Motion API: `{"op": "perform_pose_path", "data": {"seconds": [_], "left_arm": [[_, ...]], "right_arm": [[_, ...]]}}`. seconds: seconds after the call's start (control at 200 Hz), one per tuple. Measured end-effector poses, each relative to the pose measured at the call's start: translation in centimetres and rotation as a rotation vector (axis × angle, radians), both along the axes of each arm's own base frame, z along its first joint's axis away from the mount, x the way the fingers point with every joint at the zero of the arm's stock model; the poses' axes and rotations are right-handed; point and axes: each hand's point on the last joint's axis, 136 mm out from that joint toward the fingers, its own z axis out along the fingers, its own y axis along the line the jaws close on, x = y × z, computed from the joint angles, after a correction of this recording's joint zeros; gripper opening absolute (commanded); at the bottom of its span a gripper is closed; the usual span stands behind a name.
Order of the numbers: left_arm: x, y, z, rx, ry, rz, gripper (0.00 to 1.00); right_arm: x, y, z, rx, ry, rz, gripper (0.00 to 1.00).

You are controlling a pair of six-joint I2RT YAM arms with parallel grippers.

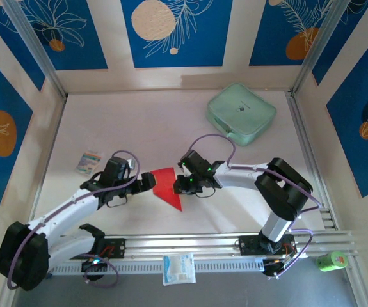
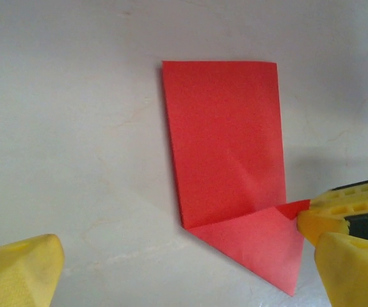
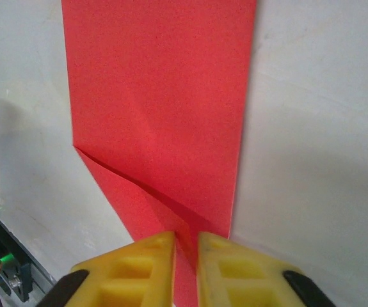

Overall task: Fold a paper plane with a square sheet of paper (pick it up from the middle)
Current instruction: Fourth fold the wing at the center of the table.

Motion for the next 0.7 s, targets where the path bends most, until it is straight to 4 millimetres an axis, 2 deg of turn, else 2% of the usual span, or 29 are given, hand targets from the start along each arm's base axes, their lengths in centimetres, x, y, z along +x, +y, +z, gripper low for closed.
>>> {"op": "perform_pose_path", "data": {"seconds": [0.18,0.275,0.44,0.7], "left_arm": [[-0.1,-1.3,-0.3,-0.060,0.031,-0.050,0.99],[-0.1,-1.9,-1.0,-0.089,0.074,-0.065,0.92],[0.0,-2.9,-2.3,-0.139,0.146,-0.060,0.88],[0.8,-3.9,-2.4,-0.174,0.194,-0.058,0.76]], "right_arm": [[0.1,0.1,0.3,0.022,-0.015,0.005,0.11],[-0.2,0.0,0.4,0.040,-0.019,0.012,0.10],[-0.3,-0.1,0.5,0.073,-0.028,0.015,0.10],[-0.1,-1.0,1.0,0.123,-0.041,-0.007,0.09]]}}
